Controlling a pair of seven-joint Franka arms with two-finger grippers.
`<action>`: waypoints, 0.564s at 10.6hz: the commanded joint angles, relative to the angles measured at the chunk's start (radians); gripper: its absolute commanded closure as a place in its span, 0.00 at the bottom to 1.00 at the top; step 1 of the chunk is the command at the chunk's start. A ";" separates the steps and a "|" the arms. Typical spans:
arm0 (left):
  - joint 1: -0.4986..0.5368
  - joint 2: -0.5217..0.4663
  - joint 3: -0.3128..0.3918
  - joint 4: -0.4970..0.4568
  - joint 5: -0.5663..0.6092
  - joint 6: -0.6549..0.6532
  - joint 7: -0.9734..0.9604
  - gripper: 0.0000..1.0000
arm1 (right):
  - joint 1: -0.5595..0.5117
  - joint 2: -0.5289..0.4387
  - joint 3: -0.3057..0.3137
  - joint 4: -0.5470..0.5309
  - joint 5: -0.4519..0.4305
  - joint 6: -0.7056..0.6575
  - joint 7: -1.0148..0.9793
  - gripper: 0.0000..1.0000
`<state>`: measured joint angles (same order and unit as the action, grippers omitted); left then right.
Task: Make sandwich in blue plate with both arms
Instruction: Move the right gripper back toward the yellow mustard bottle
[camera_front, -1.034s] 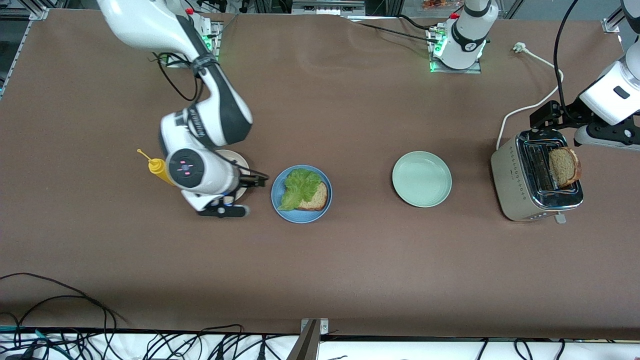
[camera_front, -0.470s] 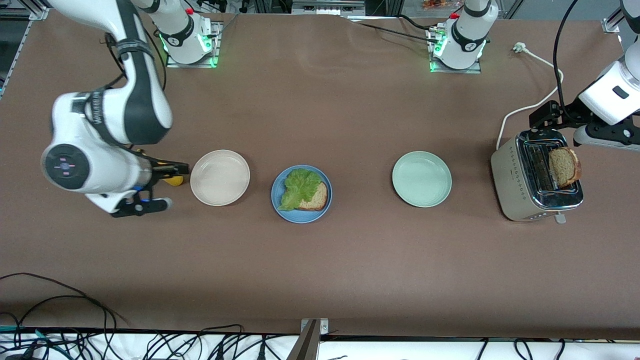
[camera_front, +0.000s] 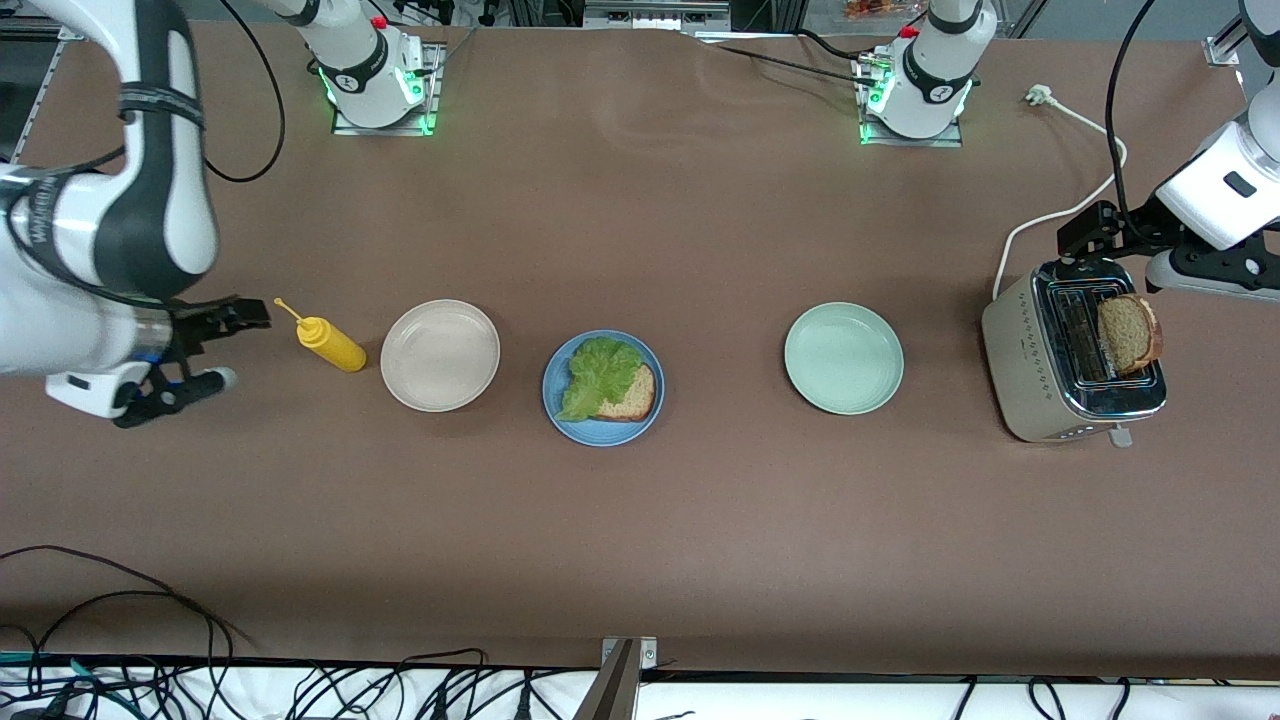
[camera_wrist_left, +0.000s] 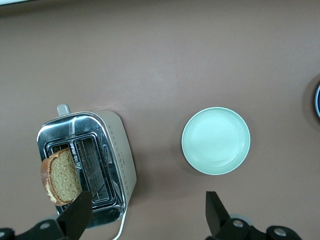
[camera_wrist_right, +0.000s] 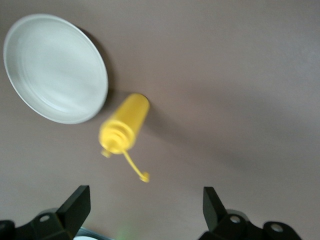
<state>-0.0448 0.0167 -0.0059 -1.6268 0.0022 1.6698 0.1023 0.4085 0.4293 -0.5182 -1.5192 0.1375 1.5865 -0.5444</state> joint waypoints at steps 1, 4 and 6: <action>0.000 -0.023 0.000 -0.021 -0.007 0.011 0.017 0.00 | -0.144 -0.115 0.024 -0.209 -0.012 0.156 -0.352 0.00; -0.001 -0.021 0.000 -0.022 -0.007 0.011 0.017 0.00 | -0.301 -0.075 0.104 -0.263 0.029 0.251 -0.676 0.00; -0.003 -0.021 0.000 -0.025 -0.007 0.011 0.017 0.00 | -0.400 -0.006 0.164 -0.265 0.147 0.280 -0.910 0.00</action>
<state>-0.0457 0.0166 -0.0062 -1.6273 0.0022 1.6698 0.1023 0.1076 0.3730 -0.4334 -1.7676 0.1754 1.8250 -1.2234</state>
